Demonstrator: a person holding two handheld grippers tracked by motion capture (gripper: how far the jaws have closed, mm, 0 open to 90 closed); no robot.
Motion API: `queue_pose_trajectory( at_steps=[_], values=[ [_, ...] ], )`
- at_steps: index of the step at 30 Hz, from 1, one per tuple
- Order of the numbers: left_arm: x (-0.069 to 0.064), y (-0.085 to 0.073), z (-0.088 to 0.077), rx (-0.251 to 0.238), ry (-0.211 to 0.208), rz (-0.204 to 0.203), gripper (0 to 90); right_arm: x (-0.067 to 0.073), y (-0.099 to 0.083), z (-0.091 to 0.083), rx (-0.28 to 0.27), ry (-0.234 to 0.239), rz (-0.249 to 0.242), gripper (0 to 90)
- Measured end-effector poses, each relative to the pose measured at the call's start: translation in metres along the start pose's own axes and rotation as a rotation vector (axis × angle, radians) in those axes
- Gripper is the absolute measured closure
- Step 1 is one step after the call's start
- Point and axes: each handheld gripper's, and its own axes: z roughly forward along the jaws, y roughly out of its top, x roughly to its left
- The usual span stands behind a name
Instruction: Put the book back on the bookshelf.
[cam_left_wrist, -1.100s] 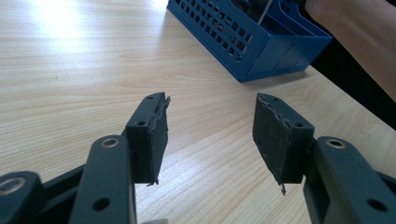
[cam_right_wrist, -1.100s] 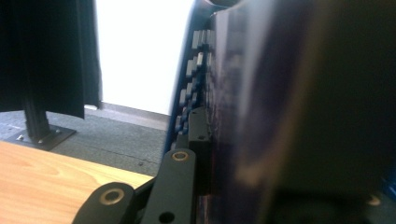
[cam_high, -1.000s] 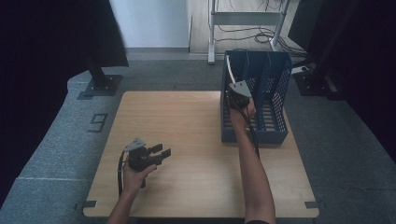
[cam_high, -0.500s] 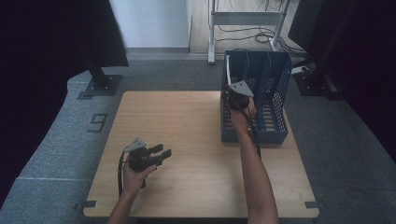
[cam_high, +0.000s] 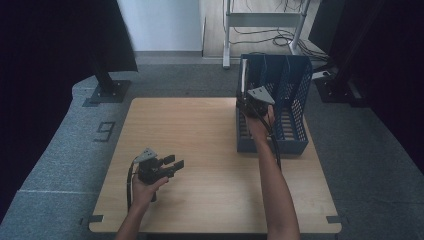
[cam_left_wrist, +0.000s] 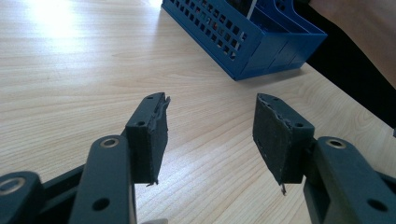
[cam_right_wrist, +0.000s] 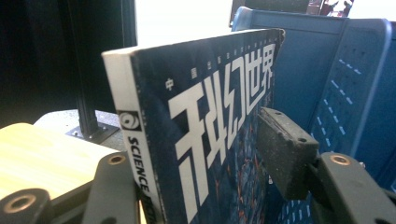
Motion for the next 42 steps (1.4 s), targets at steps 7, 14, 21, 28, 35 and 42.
queue_pose_trajectory(
  at_steps=[7, 14, 21, 28, 35, 42],
  values=[
    [-0.001, 0.000, 0.001, 0.002, -0.001, 0.003, 44.9, -0.003, 0.000, -0.005, -0.012, 0.002, 0.014, 43.6],
    [-0.002, -0.001, 0.002, 0.006, -0.001, 0.007, 44.8, -0.009, -0.002, -0.010, -0.015, 0.017, 0.041, 41.0],
    [-0.002, -0.001, 0.003, 0.010, -0.002, 0.009, 44.8, -0.011, -0.003, -0.015, -0.014, 0.033, 0.050, 39.7],
    [-0.002, -0.002, 0.005, 0.014, 0.000, 0.009, 44.9, -0.010, -0.002, -0.018, -0.006, 0.046, 0.049, 37.6],
    [-0.003, -0.002, 0.005, 0.015, -0.002, 0.012, 44.8, -0.008, -0.001, -0.021, -0.003, 0.050, 0.039, 35.5],
    [-0.004, -0.002, 0.006, 0.019, -0.002, 0.013, 44.8, -0.009, -0.002, -0.023, -0.008, 0.046, 0.035, 35.2]
  ],
)
